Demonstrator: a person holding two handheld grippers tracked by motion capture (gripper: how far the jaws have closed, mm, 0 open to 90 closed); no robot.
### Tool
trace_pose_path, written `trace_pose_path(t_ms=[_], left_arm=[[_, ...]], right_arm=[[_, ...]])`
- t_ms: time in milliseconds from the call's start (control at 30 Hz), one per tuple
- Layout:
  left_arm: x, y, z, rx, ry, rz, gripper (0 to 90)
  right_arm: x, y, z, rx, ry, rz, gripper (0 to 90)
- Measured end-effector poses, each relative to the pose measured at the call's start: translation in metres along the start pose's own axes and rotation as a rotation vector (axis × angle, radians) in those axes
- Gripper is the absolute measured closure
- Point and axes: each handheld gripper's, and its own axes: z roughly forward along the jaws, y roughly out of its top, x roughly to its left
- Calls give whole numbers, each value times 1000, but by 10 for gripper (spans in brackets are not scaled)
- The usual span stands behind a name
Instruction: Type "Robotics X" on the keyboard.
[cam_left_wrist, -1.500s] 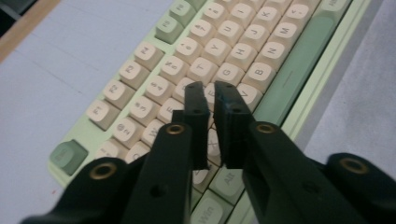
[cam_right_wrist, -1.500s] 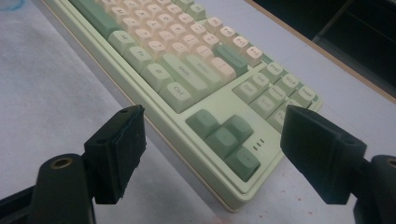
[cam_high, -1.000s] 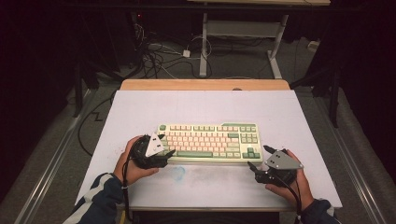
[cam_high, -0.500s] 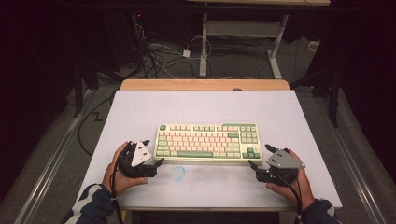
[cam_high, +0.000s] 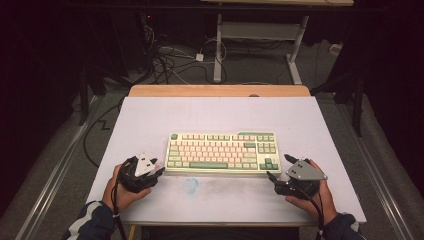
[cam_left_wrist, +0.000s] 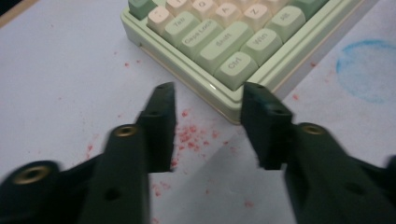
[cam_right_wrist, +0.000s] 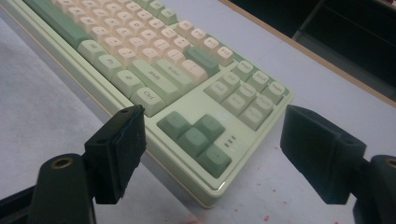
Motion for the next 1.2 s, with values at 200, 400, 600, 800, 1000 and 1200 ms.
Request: trace_pose_path(t_ms=[200,400,600,800,1000,1200], left_arm=[[-1,2,-1,34,-22,13,875],[-4,5,0,37,-39,22,878],[-8,15,3,40,-72,-17,877],[-16,26,14,53,-95,-18,877],[-27,32,30,75,-107,17,878],[-35,36,49,92,-114,50,877]], right_arm=[[0,0,0,2,2,-4,231],[0,0,1,3,5,-8,231],[1,0,1,6,9,-12,231],[3,0,4,16,14,-18,231],[3,-1,5,21,18,-19,231],[4,-1,6,25,22,-25,232]])
